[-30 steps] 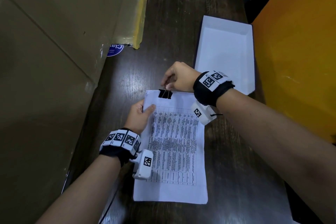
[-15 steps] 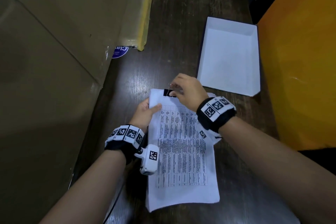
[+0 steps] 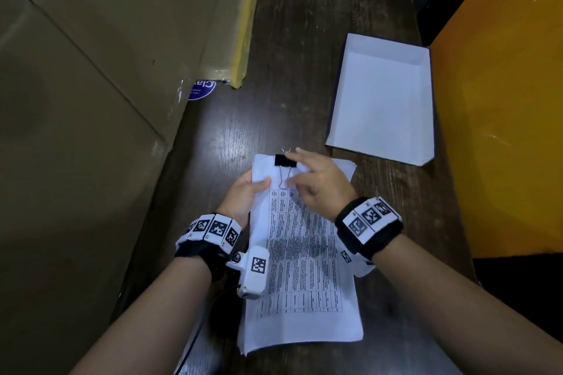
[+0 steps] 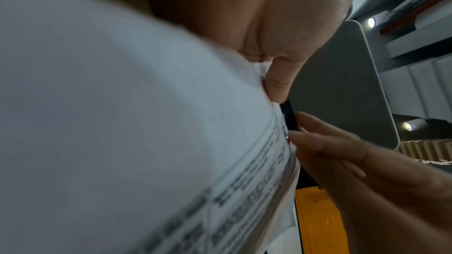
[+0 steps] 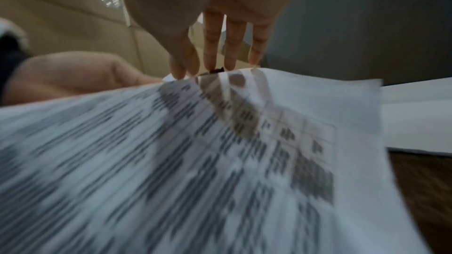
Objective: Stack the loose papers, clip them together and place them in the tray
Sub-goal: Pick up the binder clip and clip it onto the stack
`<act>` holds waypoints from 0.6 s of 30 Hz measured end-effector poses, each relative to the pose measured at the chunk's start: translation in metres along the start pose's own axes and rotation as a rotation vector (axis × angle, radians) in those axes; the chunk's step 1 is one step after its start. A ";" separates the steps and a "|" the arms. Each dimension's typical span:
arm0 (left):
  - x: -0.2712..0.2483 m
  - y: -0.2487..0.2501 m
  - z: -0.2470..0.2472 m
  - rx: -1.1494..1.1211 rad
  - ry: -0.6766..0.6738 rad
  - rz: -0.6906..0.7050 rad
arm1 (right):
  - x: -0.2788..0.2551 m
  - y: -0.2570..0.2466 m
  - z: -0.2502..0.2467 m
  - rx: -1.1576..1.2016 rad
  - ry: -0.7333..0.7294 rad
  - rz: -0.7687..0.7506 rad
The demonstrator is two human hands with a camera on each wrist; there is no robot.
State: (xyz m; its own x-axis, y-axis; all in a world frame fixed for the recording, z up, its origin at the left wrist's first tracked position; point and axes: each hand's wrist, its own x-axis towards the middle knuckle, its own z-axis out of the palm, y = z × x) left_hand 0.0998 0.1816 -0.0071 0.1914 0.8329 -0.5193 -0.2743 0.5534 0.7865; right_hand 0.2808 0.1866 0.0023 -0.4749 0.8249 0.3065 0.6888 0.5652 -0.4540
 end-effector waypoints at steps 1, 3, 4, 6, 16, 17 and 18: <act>-0.001 0.000 -0.001 -0.004 0.001 0.001 | -0.007 -0.001 0.001 -0.013 -0.021 -0.030; -0.007 0.002 -0.003 0.009 -0.005 0.021 | -0.016 -0.001 0.000 0.016 0.008 -0.005; -0.010 0.003 -0.003 0.031 -0.020 0.040 | -0.016 -0.003 -0.003 0.062 0.046 0.057; -0.017 0.004 -0.003 0.107 -0.041 0.085 | -0.008 -0.009 -0.014 0.121 0.108 0.172; -0.026 0.007 0.002 0.320 -0.001 0.284 | 0.039 -0.016 -0.037 0.229 -0.253 0.342; -0.026 0.009 0.002 0.319 0.003 0.287 | 0.042 -0.014 -0.037 0.245 -0.275 0.351; -0.026 0.011 0.004 0.325 0.002 0.292 | 0.045 -0.012 -0.037 0.262 -0.303 0.370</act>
State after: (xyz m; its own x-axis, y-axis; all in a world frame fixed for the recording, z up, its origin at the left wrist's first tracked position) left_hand 0.0956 0.1655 0.0162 0.1477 0.9542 -0.2603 -0.0057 0.2640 0.9645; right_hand 0.2714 0.2171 0.0529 -0.3901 0.9084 -0.1507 0.6986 0.1853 -0.6911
